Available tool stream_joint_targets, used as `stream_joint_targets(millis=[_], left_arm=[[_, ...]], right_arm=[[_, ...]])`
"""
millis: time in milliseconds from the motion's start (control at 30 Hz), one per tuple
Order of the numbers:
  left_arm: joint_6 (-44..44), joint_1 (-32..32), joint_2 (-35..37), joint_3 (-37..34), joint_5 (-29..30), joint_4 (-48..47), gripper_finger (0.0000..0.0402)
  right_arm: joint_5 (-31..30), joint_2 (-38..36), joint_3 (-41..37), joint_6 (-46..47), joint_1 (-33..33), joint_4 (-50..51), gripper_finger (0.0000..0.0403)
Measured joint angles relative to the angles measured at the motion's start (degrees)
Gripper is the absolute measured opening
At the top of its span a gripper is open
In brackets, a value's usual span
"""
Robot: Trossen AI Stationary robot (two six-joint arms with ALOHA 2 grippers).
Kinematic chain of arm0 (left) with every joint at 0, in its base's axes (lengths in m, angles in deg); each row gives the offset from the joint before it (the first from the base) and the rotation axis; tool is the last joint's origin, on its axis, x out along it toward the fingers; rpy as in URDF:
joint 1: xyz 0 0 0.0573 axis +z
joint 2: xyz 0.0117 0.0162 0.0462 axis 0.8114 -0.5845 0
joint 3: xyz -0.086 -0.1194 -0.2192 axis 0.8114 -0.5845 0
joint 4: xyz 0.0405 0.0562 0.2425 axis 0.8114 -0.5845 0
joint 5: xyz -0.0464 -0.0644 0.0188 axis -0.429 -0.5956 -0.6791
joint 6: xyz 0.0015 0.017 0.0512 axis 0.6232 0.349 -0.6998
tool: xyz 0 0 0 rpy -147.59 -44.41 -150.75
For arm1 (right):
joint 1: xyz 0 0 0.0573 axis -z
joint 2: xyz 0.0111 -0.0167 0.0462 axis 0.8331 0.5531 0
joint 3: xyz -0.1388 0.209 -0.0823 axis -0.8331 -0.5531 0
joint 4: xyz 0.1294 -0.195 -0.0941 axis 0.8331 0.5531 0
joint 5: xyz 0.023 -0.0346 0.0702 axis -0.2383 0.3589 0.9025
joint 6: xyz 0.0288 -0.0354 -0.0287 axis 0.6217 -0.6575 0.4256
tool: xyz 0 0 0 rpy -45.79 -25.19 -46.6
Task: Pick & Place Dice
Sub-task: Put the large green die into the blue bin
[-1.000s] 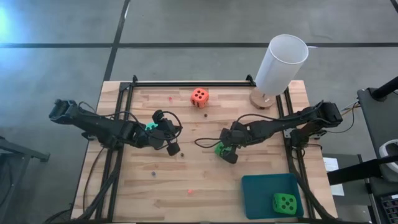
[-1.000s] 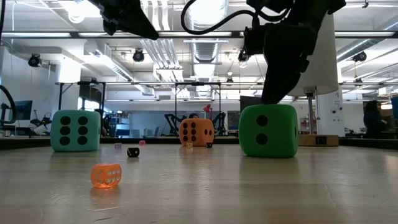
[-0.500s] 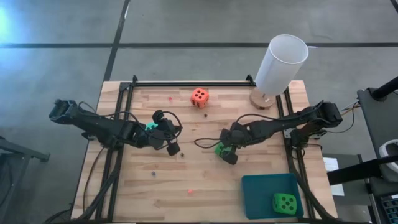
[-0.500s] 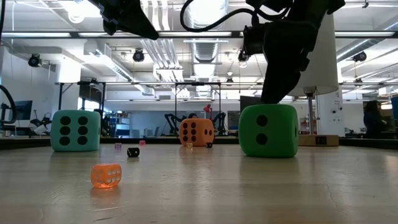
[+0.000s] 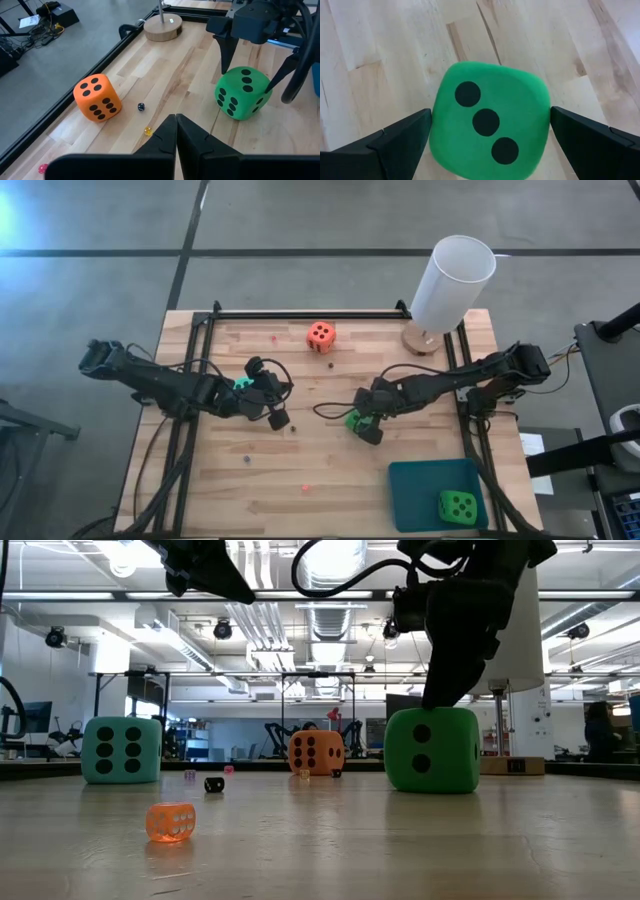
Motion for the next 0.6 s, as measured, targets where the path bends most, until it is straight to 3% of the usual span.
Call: stream_joint_targets(millis=[600], left_arm=[[0.00, 0.01, 0.00, 0.00, -0.02, 0.00, 0.0010]], right_arm=[[-0.25, -0.12, -2.67, 0.24, 0.00, -3.02, 0.0400]])
